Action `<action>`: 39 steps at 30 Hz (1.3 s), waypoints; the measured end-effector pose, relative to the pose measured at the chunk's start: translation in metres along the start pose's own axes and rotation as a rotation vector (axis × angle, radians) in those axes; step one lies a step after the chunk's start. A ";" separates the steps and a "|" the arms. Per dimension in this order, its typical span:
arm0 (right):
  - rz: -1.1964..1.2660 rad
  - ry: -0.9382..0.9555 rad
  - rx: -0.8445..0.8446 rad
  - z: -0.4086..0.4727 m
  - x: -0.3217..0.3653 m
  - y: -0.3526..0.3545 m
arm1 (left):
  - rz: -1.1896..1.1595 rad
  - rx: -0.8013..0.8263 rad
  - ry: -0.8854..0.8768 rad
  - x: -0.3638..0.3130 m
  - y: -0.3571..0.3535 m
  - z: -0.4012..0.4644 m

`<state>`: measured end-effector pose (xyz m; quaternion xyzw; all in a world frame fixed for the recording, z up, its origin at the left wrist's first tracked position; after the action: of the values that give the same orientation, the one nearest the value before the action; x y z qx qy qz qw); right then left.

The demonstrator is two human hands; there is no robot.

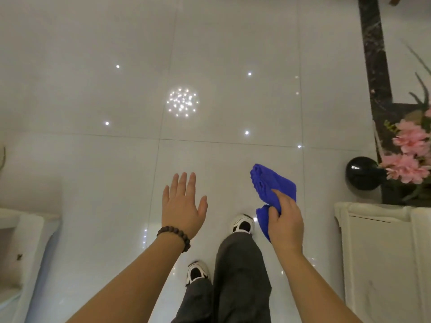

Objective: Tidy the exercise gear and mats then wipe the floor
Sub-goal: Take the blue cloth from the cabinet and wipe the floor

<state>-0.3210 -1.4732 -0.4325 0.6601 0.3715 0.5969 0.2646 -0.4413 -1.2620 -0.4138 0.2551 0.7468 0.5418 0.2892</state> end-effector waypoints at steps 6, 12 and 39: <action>-0.040 0.003 0.019 0.086 -0.021 -0.050 | -0.027 0.001 0.006 -0.025 -0.049 0.084; -0.047 0.036 0.013 0.168 -0.047 -0.120 | -0.045 0.025 -0.072 -0.051 -0.137 0.168; -0.634 0.510 -0.004 0.360 -0.213 -0.412 | 0.066 -0.141 -0.080 -0.016 -0.463 0.389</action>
<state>-0.0412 -1.3699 -0.9382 0.3429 0.6091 0.6312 0.3362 -0.1860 -1.1464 -0.9500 0.2799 0.6859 0.5915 0.3182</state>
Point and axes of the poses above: each hand's wrist, its own z-axis towards the middle knuckle, its own y-axis out of the back of the hand, x = y × z, the point moved 3 cm from there along z, towards the middle knuckle, and after that the axes turned 13 degrees about -x, right-handed, at the moved point
